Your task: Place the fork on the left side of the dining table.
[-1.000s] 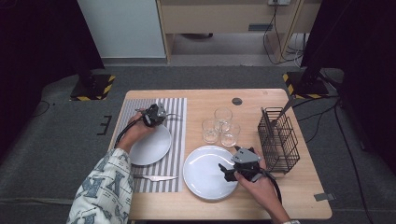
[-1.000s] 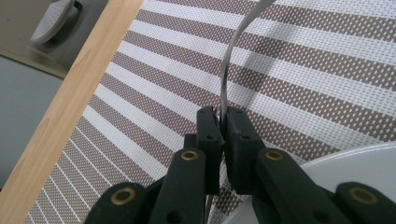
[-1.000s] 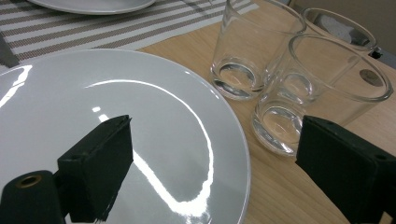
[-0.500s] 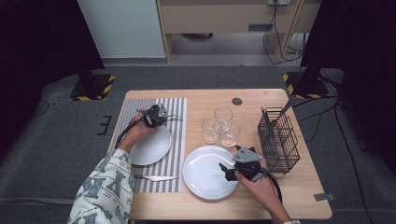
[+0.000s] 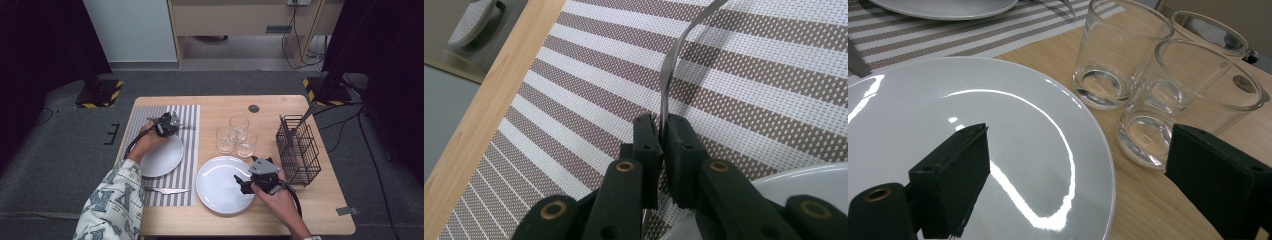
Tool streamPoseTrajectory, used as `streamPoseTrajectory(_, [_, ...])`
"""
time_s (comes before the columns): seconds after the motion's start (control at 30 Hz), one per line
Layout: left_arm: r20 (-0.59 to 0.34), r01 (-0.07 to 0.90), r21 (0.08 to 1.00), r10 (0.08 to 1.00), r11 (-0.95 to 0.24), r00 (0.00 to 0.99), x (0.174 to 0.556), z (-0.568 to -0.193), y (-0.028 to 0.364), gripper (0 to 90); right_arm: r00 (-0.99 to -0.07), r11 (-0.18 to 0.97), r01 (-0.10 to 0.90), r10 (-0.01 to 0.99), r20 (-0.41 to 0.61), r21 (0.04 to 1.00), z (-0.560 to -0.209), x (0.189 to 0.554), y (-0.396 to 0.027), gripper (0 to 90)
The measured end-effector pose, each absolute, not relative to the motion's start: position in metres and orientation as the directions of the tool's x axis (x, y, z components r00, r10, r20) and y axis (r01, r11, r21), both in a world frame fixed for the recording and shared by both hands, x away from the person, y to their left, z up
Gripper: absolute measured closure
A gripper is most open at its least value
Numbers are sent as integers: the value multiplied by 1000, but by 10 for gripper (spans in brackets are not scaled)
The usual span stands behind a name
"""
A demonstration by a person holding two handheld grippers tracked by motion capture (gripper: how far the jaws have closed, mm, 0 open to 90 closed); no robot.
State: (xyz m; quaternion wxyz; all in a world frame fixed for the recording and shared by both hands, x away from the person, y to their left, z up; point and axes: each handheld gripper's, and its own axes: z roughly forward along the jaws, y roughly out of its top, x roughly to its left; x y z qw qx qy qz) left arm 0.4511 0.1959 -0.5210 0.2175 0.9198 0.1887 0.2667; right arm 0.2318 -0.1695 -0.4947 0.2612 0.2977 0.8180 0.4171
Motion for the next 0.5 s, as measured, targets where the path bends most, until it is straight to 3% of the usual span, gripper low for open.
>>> streamPoseTrajectory(0.5, [403,241,509,476,-826,782,452,-521,197,822,-687,476,275,706,-175,835,-495,232,-169,103])
